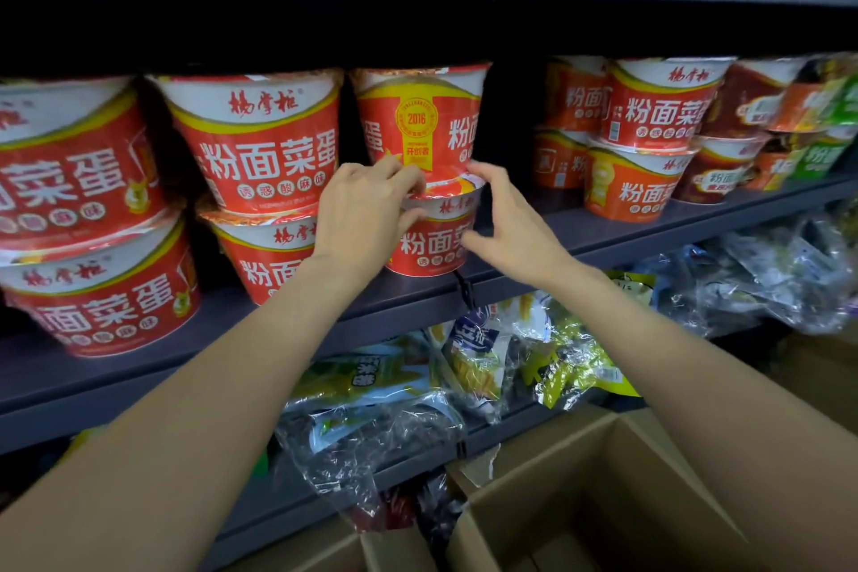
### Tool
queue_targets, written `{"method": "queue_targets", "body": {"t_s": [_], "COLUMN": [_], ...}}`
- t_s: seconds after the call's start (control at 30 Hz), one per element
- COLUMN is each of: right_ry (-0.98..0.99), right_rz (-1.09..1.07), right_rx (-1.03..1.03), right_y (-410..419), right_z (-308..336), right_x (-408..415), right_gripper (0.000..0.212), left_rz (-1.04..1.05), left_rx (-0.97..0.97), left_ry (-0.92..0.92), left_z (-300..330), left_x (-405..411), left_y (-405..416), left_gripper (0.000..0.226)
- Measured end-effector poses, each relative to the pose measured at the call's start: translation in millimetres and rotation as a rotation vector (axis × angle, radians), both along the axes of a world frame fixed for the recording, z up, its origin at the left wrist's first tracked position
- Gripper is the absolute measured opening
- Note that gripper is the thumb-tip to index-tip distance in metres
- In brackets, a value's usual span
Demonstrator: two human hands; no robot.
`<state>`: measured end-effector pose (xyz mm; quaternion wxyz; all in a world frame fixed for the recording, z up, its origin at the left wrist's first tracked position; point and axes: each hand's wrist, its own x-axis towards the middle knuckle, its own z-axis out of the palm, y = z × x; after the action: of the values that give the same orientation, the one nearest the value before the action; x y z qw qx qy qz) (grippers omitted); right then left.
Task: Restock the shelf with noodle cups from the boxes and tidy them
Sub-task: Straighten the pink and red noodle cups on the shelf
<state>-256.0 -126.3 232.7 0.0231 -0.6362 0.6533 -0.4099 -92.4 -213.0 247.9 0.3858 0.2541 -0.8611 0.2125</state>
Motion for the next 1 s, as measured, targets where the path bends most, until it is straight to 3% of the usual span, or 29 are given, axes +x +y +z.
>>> {"method": "queue_targets", "body": {"t_s": [0.07,0.2,0.33,0.47,0.57,0.67,0.83,0.9,1.0], "right_ry": [0.101,0.119,-0.123,-0.445,-0.579,-0.667,-0.494,-0.417,-0.508], "right_rz": [-0.037,-0.030,-0.043,-0.070,0.033,0.089,-0.139,-0.229,-0.248], "right_rx": [-0.041,-0.051,-0.077,-0.198,-0.043,0.020,-0.072,-0.130,-0.203], "right_y": [2.9,3.1,-0.8,-17.7,-38.5,-50.9,-54.9,-50.9,-41.2], "right_z": [-6.7,-3.5,6.0,30.7,42.1,42.9,30.2,28.3,33.6], "right_x": [-0.8,-6.0,-6.4,-11.0,-13.6,-11.5,11.3,20.1,13.2], "right_gripper": [0.066,0.053,0.043,0.075,0.109,0.125,0.127,0.116,0.102], "left_rz": [0.023,0.048,0.022,0.057,0.081,0.051,0.007,-0.003,-0.018], "left_rx": [0.037,0.045,-0.036,-0.070,-0.092,-0.102,-0.123,-0.126,-0.118], "left_ry": [0.009,0.018,0.031,0.039,0.038,0.020,0.011,0.038,0.104], "left_z": [0.4,-1.4,-4.5,-8.7,-7.8,-4.1,-1.5,-2.2,-4.0], "left_x": [1.4,1.9,3.1,1.0,0.3,4.0,4.9,6.2,10.0], "left_y": [0.1,-0.1,-1.9,-1.5,-1.1,-2.9,-8.0,-9.1,-7.6], "left_gripper": [0.028,0.027,0.027,0.026,0.022,0.013,0.010,0.010,0.011]}}
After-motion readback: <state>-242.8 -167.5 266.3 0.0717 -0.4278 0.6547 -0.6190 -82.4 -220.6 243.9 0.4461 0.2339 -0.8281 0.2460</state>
